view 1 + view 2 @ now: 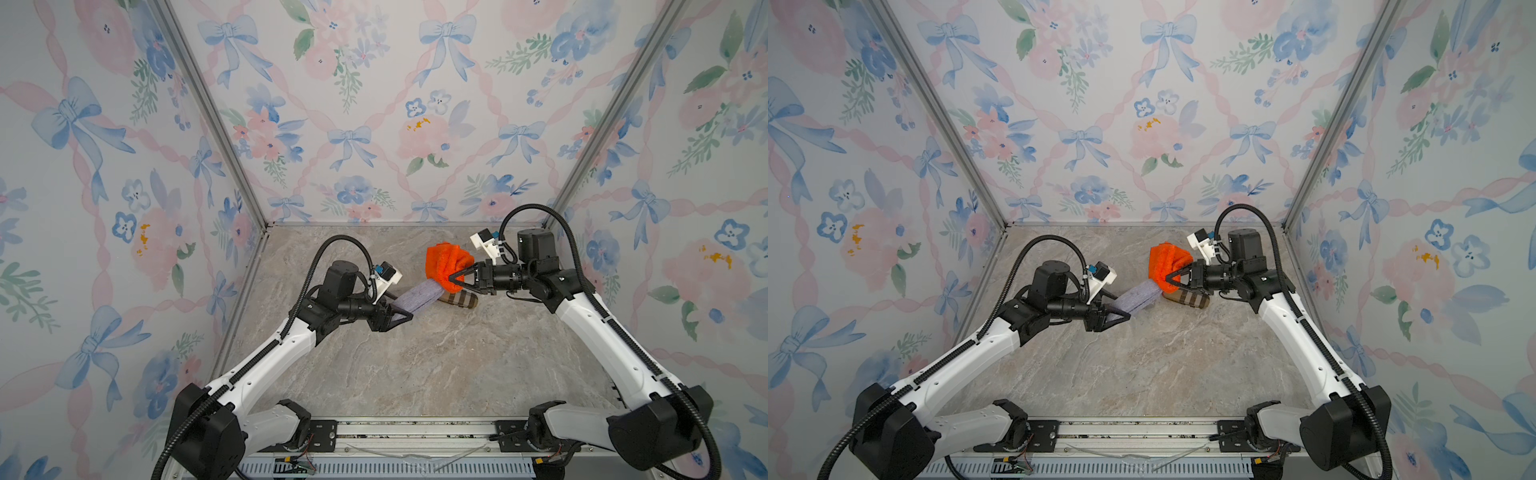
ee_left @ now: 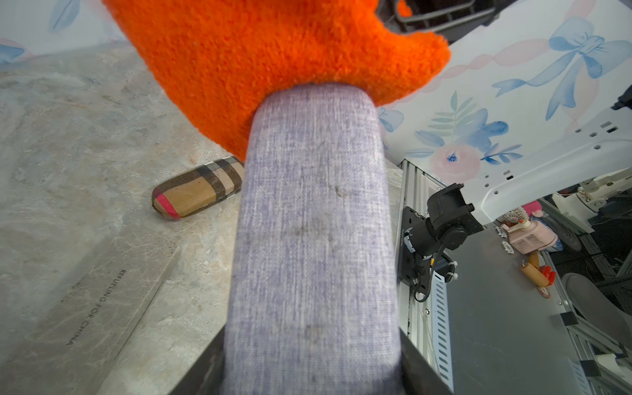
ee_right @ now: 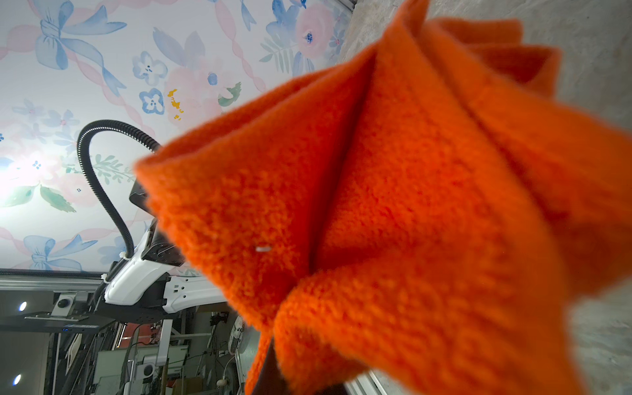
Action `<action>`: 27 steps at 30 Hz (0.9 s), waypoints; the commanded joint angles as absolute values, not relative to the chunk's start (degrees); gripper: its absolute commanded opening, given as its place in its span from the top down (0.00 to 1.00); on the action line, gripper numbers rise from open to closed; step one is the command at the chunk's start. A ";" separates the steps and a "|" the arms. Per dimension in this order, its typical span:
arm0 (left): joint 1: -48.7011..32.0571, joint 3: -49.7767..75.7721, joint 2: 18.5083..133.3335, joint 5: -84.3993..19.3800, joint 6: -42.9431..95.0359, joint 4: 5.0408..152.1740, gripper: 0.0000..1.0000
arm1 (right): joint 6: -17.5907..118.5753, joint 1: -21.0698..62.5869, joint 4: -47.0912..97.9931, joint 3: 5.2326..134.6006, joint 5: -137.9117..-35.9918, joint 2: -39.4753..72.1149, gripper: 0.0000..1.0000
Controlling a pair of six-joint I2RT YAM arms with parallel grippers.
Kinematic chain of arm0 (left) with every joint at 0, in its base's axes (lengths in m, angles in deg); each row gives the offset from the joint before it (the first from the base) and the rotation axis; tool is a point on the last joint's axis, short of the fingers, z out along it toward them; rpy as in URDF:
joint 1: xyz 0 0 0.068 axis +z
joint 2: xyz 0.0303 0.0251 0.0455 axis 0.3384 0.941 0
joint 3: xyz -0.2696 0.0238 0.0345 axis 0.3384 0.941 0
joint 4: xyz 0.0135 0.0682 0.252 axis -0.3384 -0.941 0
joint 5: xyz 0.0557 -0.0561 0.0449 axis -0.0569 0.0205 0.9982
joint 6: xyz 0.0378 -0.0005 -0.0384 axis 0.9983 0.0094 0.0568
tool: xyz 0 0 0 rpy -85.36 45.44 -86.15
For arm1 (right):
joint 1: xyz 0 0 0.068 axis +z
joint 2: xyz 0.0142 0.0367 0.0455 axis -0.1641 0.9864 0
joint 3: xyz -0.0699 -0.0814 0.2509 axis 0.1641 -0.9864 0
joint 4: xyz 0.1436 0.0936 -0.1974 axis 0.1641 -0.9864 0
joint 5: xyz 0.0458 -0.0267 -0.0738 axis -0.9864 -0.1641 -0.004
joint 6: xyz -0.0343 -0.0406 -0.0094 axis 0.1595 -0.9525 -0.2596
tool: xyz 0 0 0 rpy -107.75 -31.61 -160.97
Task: Wipe the eyeglass case
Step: Wipe the dirt from the eyeglass case.
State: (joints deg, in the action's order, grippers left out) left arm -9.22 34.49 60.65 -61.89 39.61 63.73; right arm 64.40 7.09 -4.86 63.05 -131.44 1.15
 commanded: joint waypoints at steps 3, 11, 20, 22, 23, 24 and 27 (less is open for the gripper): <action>-6.86 32.20 59.54 -57.43 37.90 68.89 0.91 | 63.26 7.35 -9.42 64.52 -135.74 0.60 1.00; -8.30 31.53 58.33 -64.28 39.38 66.78 0.89 | 61.77 7.46 -7.95 65.85 -133.70 2.76 1.00; -13.53 31.60 56.04 -64.48 43.62 59.20 0.90 | 56.78 8.70 -8.63 70.58 -133.01 9.64 1.00; -13.73 31.86 55.21 -64.16 43.49 59.26 0.90 | 57.48 9.28 -6.76 70.05 -133.61 10.67 1.00; -13.78 31.96 54.97 -63.43 43.59 59.22 0.90 | 58.05 9.68 -5.73 69.71 -133.88 10.98 1.00; -13.71 32.11 54.65 -62.86 43.69 59.30 0.90 | 58.81 10.13 -4.35 69.14 -134.31 11.36 1.00; -13.47 31.97 54.53 -61.05 44.31 59.20 0.90 | 59.48 11.27 -2.35 67.75 -135.16 12.37 1.00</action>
